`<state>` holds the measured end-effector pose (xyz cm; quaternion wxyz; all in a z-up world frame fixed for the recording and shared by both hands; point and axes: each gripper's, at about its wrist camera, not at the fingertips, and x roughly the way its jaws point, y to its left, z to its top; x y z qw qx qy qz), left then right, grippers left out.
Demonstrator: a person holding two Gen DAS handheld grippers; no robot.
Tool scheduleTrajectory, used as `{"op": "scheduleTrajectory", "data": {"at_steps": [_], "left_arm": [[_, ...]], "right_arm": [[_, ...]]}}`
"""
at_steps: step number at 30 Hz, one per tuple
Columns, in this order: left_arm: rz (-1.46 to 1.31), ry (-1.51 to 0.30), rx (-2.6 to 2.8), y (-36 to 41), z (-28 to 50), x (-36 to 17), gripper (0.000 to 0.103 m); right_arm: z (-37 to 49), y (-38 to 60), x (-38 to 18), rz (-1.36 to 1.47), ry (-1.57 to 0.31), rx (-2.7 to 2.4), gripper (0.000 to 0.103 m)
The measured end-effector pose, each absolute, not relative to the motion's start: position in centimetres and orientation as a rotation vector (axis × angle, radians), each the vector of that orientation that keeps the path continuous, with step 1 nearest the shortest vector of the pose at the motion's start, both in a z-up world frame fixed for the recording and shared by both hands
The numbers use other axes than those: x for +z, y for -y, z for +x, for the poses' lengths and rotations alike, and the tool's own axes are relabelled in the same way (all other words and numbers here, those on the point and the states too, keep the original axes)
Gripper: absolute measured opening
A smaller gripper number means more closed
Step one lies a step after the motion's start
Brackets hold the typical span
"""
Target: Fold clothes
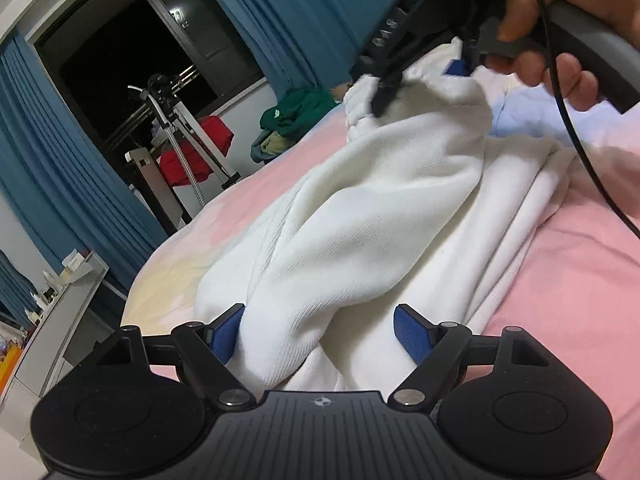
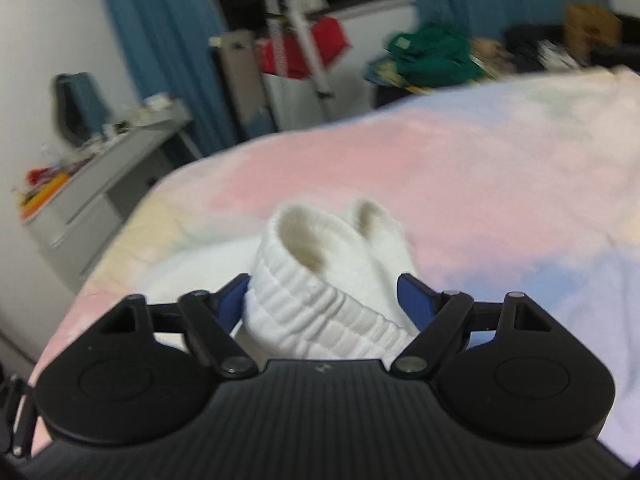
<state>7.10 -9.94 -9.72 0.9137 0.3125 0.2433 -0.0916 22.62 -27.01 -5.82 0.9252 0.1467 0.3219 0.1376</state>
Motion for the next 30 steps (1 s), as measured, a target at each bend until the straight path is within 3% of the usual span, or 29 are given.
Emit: {"op": "scheduleTrajectory", "data": {"at_steps": [2, 11, 15, 23, 30], "left_arm": [[0.639, -0.508, -0.196, 9.7, 7.7, -10.0, 0.08], [0.661, -0.497, -0.216, 8.8, 7.3, -10.7, 0.08], [0.652, -0.504, -0.221, 8.3, 7.1, -10.7, 0.079], [0.363, -0.519, -0.224, 4.8, 8.0, -8.0, 0.077], [0.308, -0.536, -0.164, 3.5, 8.8, -7.7, 0.078]], "right_arm": [[21.9, 28.4, -6.5, 0.384, -0.698, 0.235, 0.064], [18.7, 32.0, -9.7, 0.613, -0.727, 0.111, 0.058], [17.2, 31.6, -8.0, 0.602, -0.644, 0.178, 0.045], [15.5, 32.8, -5.7, 0.623, -0.546, 0.161, 0.043], [14.8, 32.7, -5.0, 0.568, -0.537, 0.13, 0.043]]}}
